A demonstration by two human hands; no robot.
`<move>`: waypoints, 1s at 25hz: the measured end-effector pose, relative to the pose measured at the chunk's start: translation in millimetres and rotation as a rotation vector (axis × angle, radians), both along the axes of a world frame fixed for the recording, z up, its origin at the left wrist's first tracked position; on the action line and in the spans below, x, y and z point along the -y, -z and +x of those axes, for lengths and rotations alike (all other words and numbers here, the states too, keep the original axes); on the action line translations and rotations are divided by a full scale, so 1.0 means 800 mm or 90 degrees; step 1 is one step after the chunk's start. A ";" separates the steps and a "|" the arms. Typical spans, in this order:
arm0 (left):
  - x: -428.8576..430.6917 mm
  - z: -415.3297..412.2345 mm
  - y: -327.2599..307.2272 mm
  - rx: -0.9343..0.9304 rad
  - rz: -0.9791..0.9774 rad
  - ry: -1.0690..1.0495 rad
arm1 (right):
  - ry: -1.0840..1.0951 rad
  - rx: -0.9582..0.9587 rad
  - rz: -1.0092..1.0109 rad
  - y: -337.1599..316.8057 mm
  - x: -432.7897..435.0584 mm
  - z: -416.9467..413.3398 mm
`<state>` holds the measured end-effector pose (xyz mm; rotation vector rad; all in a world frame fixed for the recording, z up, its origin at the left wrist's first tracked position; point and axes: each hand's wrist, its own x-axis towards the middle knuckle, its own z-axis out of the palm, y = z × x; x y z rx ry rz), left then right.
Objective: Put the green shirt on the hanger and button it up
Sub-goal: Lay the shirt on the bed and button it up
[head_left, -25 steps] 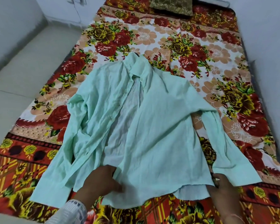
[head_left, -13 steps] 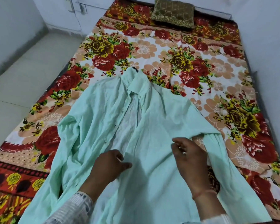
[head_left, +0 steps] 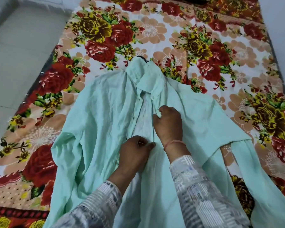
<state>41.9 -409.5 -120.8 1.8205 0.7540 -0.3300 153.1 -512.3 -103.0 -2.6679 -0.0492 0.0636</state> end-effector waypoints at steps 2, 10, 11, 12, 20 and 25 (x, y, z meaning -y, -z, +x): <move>-0.002 0.013 0.003 -0.007 -0.028 0.002 | 0.042 -0.077 -0.080 0.008 -0.008 0.026; -0.012 0.025 0.005 -0.049 -0.195 -0.024 | 0.247 -0.197 0.366 -0.020 -0.039 0.068; -0.011 0.028 0.001 -0.039 -0.217 -0.042 | 0.308 -0.251 0.550 -0.024 -0.045 0.074; -0.011 0.032 -0.003 -0.028 -0.252 -0.064 | 0.340 -0.308 0.720 -0.027 -0.050 0.080; -0.072 0.028 0.004 0.024 0.066 0.007 | 0.104 -0.264 0.417 0.010 -0.062 0.077; -0.079 0.010 -0.014 0.082 0.122 0.045 | 0.007 0.005 0.217 -0.009 -0.081 0.036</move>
